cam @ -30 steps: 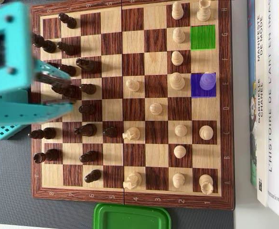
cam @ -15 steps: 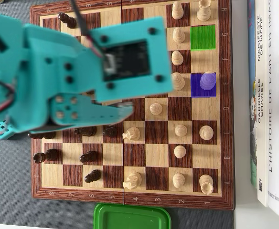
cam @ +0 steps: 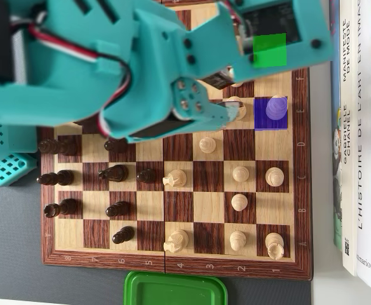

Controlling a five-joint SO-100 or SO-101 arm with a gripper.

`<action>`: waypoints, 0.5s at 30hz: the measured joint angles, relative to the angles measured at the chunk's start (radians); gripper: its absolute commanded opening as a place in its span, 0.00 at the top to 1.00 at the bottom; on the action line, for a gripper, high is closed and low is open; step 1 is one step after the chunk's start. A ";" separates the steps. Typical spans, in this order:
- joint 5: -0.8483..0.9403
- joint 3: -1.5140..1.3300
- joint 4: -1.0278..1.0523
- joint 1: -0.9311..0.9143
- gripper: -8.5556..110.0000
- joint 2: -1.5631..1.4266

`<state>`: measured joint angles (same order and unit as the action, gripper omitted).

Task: Play chess

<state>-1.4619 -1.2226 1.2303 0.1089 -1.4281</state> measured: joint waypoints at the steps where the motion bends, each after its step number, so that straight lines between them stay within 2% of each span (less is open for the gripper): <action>1: 0.000 0.014 0.000 0.000 0.83 0.017; 15: 0.000 0.178 0.063 -0.009 0.83 0.202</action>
<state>-1.4619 -1.0446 1.2931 0.0997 -1.2257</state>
